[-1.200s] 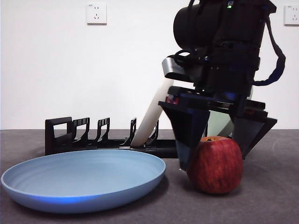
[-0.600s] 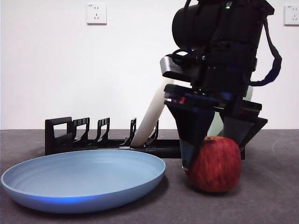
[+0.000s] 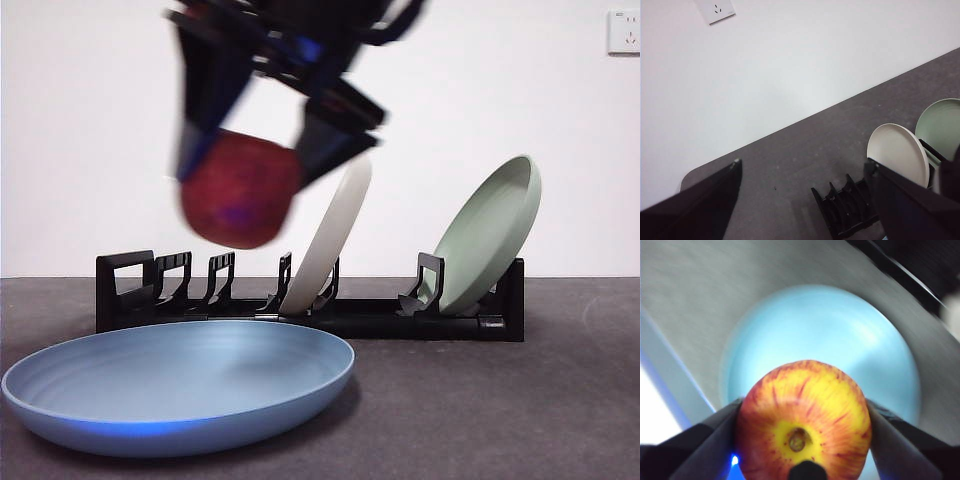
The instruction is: Take the blue plate from the plate rack,put the plate on the table,take the apple from the table,put the apple in the plate
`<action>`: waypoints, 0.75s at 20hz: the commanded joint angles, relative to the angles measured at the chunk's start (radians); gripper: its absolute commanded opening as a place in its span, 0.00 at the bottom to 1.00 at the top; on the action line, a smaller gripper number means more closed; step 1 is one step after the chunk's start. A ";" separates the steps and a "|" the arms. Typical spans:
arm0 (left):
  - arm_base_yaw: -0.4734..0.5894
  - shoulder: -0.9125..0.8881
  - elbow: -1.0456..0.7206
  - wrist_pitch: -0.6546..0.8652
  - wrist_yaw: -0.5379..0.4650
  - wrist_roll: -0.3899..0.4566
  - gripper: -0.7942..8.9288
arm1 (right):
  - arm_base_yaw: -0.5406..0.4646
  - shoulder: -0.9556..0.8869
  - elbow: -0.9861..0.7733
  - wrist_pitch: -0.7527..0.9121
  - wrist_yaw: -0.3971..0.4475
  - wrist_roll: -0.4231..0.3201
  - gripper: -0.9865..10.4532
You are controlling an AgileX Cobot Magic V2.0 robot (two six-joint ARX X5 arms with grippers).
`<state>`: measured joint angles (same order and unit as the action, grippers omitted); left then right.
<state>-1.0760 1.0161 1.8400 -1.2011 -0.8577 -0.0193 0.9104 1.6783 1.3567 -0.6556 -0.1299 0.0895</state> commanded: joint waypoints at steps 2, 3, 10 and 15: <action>0.003 -0.002 -0.002 0.003 -0.005 -0.007 0.50 | 0.023 0.146 0.074 0.008 0.006 -0.008 0.08; 0.003 -0.002 -0.002 0.003 -0.004 -0.007 0.50 | 0.028 0.183 0.089 0.007 0.008 -0.010 0.08; 0.003 -0.002 -0.002 0.003 -0.005 -0.014 0.50 | 0.053 0.303 0.104 -0.037 0.035 -0.029 0.08; 0.003 -0.002 -0.002 0.000 -0.004 -0.014 0.50 | 0.060 0.308 0.104 -0.041 0.036 -0.031 0.63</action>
<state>-1.0760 1.0164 1.8400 -1.2030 -0.8577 -0.0212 0.9638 1.9717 1.4601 -0.6960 -0.0952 0.0635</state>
